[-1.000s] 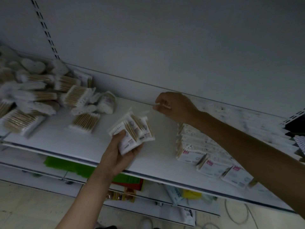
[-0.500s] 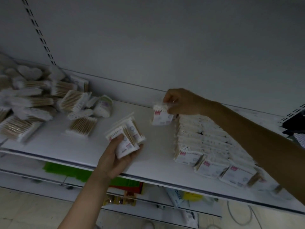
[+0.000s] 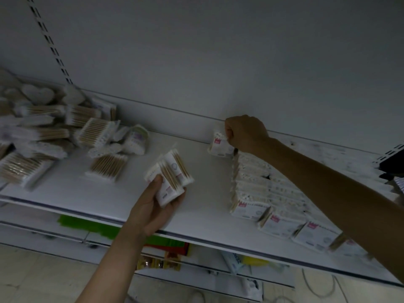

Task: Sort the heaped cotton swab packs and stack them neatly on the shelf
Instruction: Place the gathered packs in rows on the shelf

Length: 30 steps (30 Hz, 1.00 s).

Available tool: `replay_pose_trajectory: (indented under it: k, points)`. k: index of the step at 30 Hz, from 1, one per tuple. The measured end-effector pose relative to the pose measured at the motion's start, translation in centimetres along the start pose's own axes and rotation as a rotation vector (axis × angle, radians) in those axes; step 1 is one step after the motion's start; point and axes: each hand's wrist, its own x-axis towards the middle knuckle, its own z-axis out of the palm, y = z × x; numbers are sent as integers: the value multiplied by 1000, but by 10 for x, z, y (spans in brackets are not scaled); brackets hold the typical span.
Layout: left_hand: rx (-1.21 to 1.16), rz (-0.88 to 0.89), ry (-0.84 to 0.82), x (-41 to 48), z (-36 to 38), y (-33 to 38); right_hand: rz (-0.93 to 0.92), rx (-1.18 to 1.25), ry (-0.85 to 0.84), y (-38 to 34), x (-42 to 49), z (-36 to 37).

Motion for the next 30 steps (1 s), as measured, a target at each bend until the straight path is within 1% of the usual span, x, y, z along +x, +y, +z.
replay_pose_trajectory:
  k: [5, 8, 9, 10, 11, 12, 14, 15, 16, 17, 18, 20, 21, 22, 24, 26, 30]
  points:
    - [-28, -5, -9, 2, 0, -2, -59, -63, -145, -3, -3, 15]
    - [-15, -3, -23, 2, 1, -3, -79, -116, -183, -5, -2, 9]
    - [-9, 0, -24, 2, 2, -4, -98, -155, -172, -7, -3, 6]
    - [3, 3, -24, 3, 1, -4, -115, -168, -127, -10, -5, 4]
    - [17, 5, -22, 3, 1, -4, -130, -123, -73, -14, -8, 1]
    - [29, 6, -20, 3, 0, -4, -128, 1, -27, -21, -12, -2]
    - [46, -2, -27, 3, -1, -4, -101, 423, -61, -37, -21, -5]
    - [56, -7, -39, 3, -1, -4, -94, 615, -130, -47, -25, -9]
    - [78, -6, -62, 2, 0, -4, -80, 739, -218, -55, -28, -10]
    - [115, -2, -91, 0, 2, -4, -69, 806, -301, -62, -30, -10]
    - [156, 5, -119, 0, 4, -4, -91, 809, -348, -65, -31, -8]
    - [207, 13, -150, -2, 7, -4, -171, 705, -348, -63, -30, -7]
    - [198, 15, -139, -2, 7, -4, -188, 663, -338, -59, -29, -8]
    - [172, 19, -112, -1, 5, -4, -179, 639, -319, -53, -26, -12]
    - [98, 24, -40, 3, -1, -4, -124, 577, -211, -35, -20, -21]
    - [58, 21, -9, 5, -5, -4, -58, 517, -118, -14, -14, -28]
    - [57, 10, -15, 5, -5, -4, -34, 441, -144, 3, -10, -21]
